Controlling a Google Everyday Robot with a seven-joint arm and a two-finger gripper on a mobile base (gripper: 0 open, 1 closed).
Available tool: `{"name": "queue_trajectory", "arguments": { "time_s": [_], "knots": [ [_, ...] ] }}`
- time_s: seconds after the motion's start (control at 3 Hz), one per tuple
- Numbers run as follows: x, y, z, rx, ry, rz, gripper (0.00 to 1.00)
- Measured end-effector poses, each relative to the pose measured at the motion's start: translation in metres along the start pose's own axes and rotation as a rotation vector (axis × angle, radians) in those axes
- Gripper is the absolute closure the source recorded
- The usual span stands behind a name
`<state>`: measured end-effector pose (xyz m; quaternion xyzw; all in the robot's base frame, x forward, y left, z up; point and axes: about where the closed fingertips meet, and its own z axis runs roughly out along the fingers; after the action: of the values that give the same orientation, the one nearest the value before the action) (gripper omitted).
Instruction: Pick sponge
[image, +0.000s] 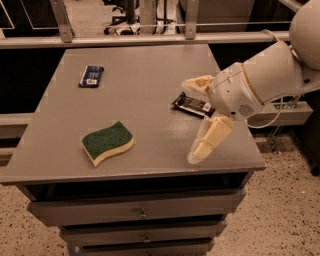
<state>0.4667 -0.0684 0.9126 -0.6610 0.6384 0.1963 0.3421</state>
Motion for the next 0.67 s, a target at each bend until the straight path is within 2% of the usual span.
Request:
{"name": "queue_trajectory", "arguments": {
  "time_s": [0.33,0.67],
  "knots": [
    [0.006,-0.012,0.02,-0.075,-0.086,-0.002,0.0],
    [0.002,-0.022,0.041,-0.179,-0.179,-0.033,0.0]
  ]
}}
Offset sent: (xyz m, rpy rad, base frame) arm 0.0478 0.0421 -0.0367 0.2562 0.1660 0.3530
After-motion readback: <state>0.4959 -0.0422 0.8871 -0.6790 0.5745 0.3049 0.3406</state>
